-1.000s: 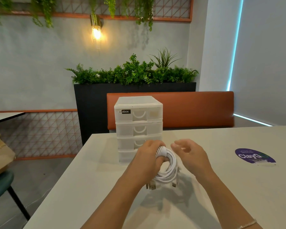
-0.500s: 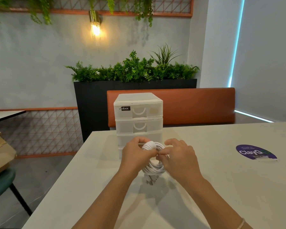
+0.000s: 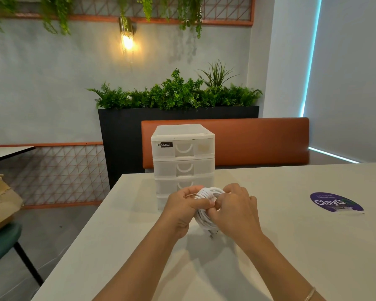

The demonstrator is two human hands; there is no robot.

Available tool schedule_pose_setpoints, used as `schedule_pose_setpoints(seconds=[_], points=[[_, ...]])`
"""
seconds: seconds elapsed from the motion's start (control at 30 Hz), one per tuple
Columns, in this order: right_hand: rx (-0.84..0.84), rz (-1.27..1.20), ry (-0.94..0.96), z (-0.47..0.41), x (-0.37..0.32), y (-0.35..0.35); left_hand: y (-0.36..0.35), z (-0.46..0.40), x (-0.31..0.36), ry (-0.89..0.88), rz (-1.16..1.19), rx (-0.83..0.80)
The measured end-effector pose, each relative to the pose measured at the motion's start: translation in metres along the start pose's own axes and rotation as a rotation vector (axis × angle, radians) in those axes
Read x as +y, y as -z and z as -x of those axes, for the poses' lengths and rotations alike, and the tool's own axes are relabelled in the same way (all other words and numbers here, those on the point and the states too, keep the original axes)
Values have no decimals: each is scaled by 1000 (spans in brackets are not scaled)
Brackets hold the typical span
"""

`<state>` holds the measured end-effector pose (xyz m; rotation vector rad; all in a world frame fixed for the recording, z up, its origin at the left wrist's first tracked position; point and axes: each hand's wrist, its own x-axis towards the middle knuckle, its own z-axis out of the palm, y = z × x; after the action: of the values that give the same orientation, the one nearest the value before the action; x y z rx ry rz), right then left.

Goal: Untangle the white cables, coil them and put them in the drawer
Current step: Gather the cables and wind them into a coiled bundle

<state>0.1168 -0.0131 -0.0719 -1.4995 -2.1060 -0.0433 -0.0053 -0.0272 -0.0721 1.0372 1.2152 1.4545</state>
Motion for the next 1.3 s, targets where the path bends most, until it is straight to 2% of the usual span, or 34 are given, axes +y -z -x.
schedule_pose_setpoints(seconds=[0.1,0.2,0.27,0.37,0.47,0.57,0.73,0.97,1.3], points=[[-40,-190,40,-2,9,5,6,0,1,-117,-66,-55],[-173,-438,39,-3,17,9,11,2,1,-242,-216,-114],[-238,-613,5,-3,18,12,13,3,1,-304,-358,-123],[-345,-796,-78,-2,19,19,12,2,2,-424,-711,-66],[-379,-763,-68,-2,23,21,11,1,0,-504,-996,-60],[-341,-626,13,-2,27,19,12,2,0,-508,-1112,-108],[-278,-669,-28,-6,27,17,5,4,2,-513,-1063,-229],[-100,-854,-51,-8,33,14,6,6,1,-401,-765,-204],[-219,-914,-206,-8,33,13,6,5,0,-407,-703,-166]])
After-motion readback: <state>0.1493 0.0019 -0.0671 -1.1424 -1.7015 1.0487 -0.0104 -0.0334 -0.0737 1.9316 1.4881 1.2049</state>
